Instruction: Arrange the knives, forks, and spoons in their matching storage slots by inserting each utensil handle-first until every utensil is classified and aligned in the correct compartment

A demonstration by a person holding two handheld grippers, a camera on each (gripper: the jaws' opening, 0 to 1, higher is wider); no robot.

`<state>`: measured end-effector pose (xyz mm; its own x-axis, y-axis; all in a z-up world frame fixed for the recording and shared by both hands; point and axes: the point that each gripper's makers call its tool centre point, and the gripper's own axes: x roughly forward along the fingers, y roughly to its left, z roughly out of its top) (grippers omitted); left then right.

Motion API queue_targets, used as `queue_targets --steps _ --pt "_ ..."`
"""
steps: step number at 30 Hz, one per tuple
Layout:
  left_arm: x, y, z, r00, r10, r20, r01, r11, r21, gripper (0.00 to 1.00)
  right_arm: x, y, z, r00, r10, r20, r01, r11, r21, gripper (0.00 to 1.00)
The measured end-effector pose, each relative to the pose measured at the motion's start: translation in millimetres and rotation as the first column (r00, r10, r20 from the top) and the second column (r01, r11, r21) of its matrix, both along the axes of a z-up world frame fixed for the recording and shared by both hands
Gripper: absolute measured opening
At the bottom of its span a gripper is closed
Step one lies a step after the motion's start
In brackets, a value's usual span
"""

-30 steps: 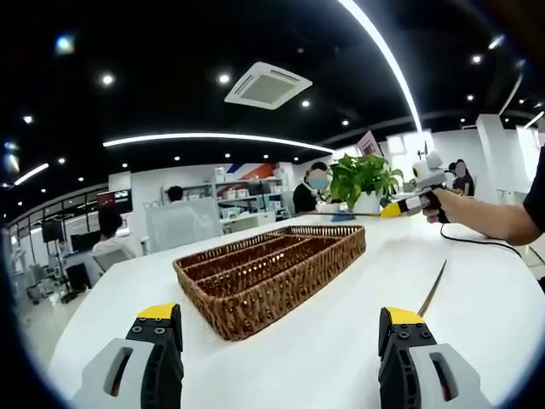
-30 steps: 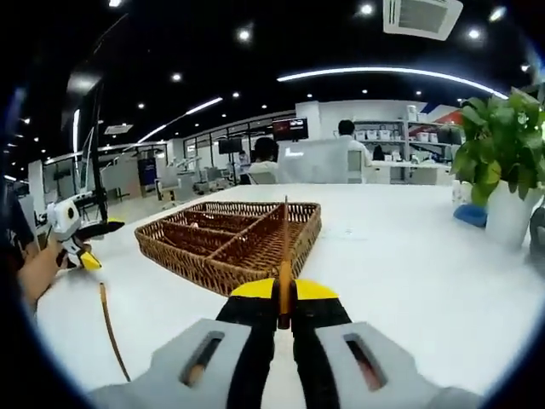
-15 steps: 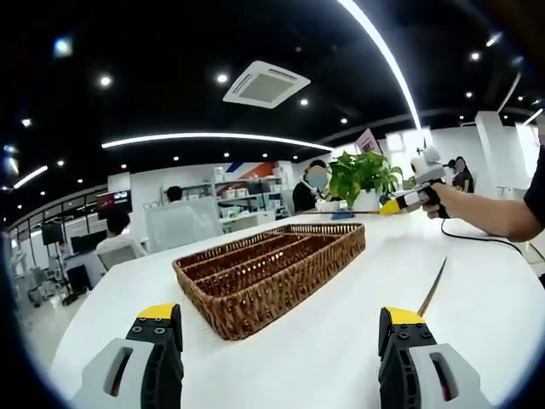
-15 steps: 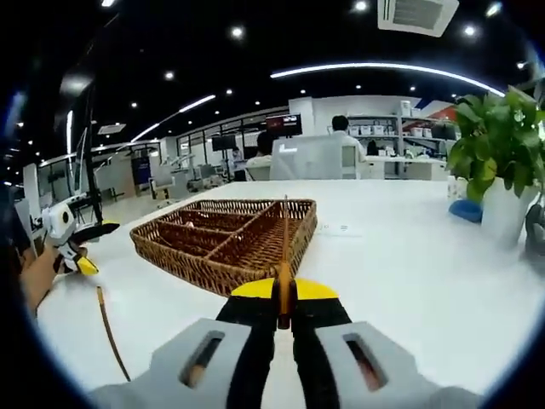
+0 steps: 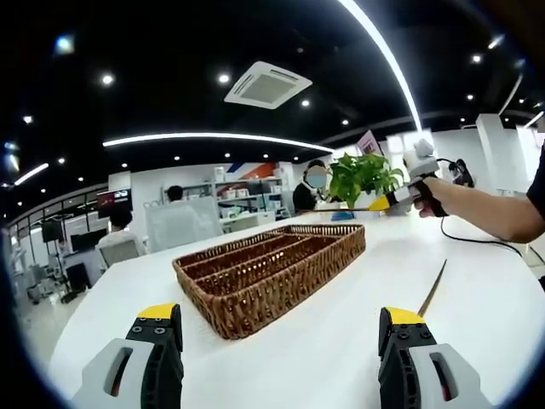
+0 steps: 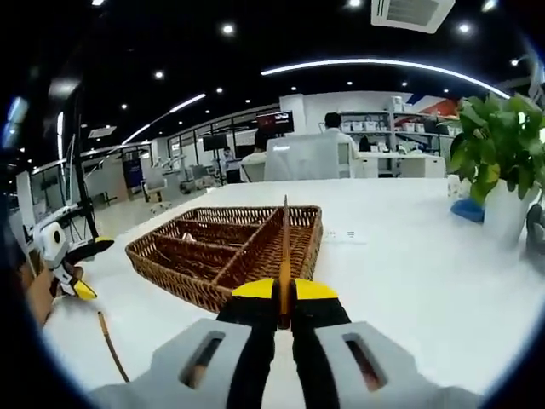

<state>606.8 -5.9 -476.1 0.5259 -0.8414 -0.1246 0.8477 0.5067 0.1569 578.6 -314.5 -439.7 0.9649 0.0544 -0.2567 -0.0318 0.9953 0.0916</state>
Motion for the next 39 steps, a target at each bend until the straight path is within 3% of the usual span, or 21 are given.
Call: queue_targets --steps 29,39 --pt "2.3 -1 -0.1 1.0 -0.002 0.004 0.002 1.0 -0.001 1.0 66 0 -3.0 0.996 -0.048 -0.072 0.047 0.999 -0.027 0.03" --pt "1.9 -1 0.9 1.0 -0.001 0.01 0.001 1.0 -0.001 1.0 68 8 -1.9 0.997 -0.034 -0.075 0.032 0.999 -0.029 0.03"
